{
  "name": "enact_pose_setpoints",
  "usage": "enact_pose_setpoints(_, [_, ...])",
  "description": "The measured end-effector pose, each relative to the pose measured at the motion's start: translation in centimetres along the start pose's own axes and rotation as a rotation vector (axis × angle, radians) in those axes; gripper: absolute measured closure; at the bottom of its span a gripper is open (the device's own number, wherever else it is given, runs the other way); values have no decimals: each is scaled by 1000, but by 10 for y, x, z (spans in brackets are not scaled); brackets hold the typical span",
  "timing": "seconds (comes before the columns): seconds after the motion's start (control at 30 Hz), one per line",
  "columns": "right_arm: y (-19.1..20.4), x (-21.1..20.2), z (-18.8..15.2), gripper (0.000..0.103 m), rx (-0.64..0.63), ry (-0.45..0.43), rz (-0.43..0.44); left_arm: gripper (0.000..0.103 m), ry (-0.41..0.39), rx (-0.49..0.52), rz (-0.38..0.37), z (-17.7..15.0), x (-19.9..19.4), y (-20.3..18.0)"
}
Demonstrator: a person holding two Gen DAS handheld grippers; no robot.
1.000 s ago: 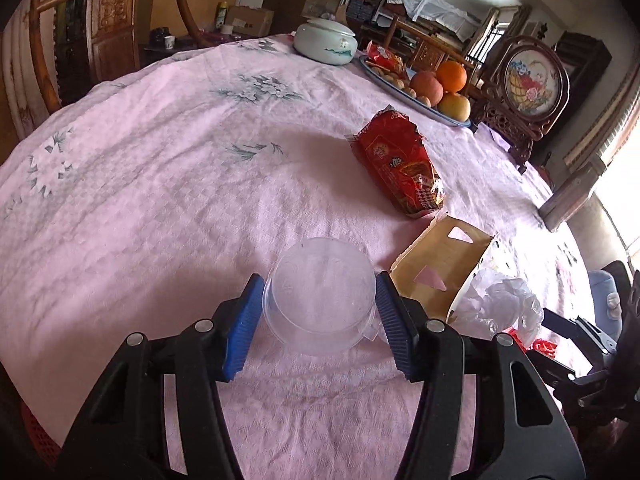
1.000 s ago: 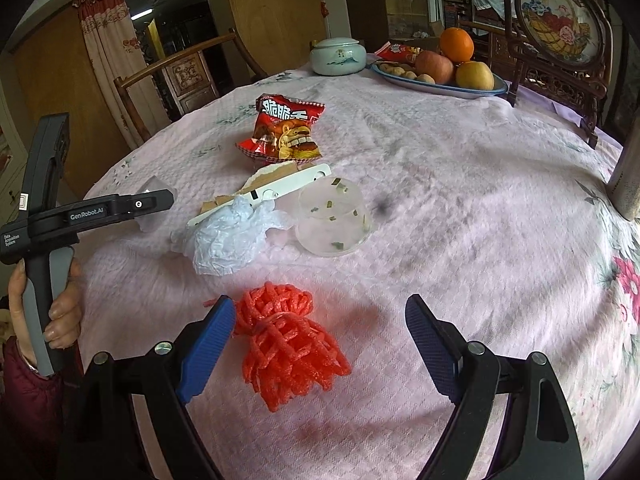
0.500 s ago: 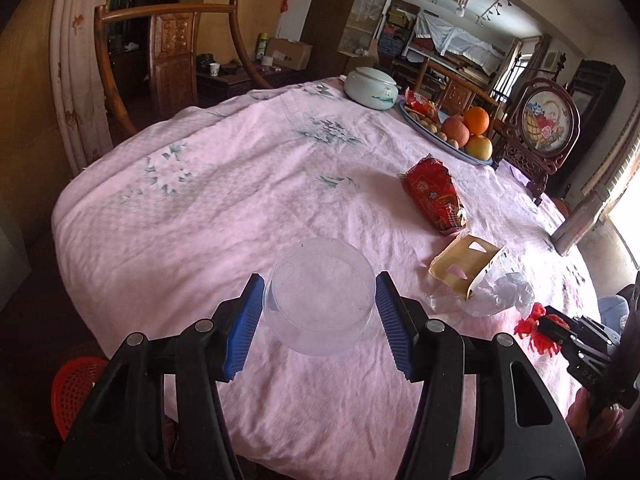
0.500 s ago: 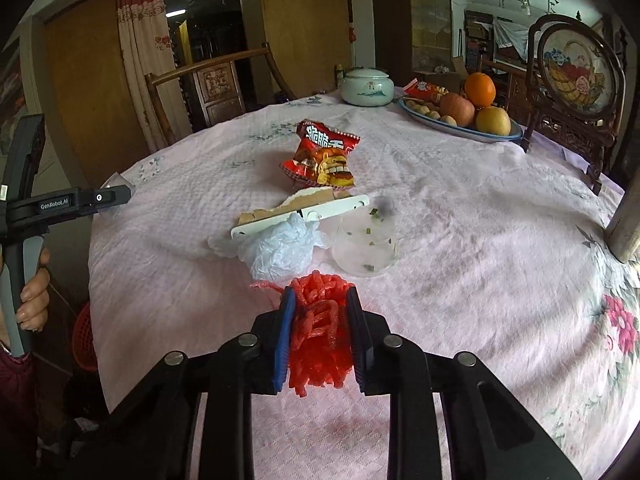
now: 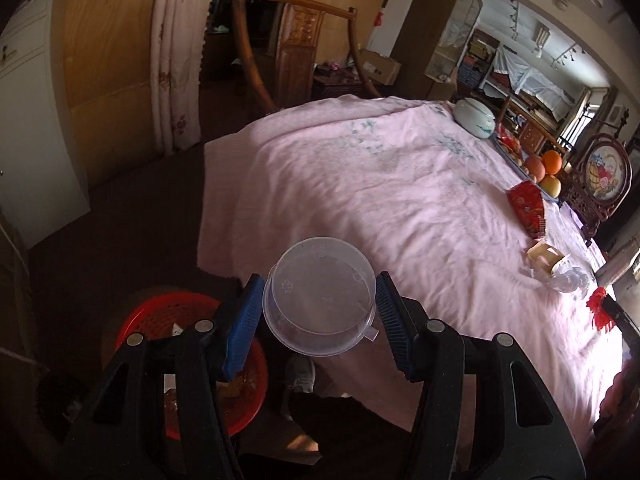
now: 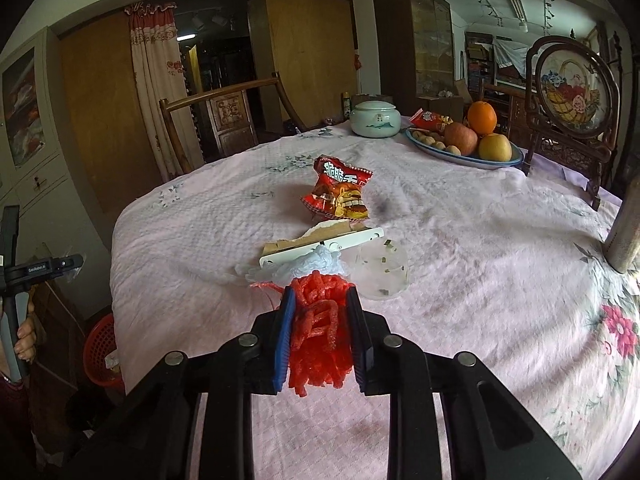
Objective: Collect trash
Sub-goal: 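Carry net and clear container over the red wastebasket and open both tools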
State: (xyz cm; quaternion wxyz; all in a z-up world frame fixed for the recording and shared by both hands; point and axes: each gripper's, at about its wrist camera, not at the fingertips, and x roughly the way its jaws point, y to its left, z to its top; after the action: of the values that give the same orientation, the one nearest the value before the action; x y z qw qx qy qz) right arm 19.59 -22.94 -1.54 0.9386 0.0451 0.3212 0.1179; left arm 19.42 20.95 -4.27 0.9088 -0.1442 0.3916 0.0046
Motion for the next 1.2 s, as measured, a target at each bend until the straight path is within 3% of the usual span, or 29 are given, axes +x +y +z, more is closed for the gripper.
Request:
enact_pose_setpoints(0.17, [26, 0, 3, 78, 22, -22, 40, 47, 45, -55, 87, -26, 10, 54])
enact_pose_setpoints(0.53, [144, 21, 24, 78, -53, -4, 242, 46, 124, -171, 121, -56, 40, 127])
enact_pose_setpoints(0.6, [168, 30, 25, 78, -74, 18, 280, 35, 143, -180, 134, -60, 45, 135])
enact_pose_setpoints(0.63, [180, 35, 24, 78, -84, 31, 299, 22, 144, -189, 149, -62, 45, 140])
enact_pose_setpoints(0.7, [203, 45, 22, 78, -104, 61, 335, 15, 129, -203, 169, -66, 44, 148])
enact_pose_setpoints(1.0, [295, 92, -1, 78, -182, 213, 477, 10, 100, -192, 299, -74, 35, 179])
enact_pose_setpoints(1.2, [342, 124, -18, 77, -219, 312, 537, 9, 93, -226, 310, -75, 27, 200])
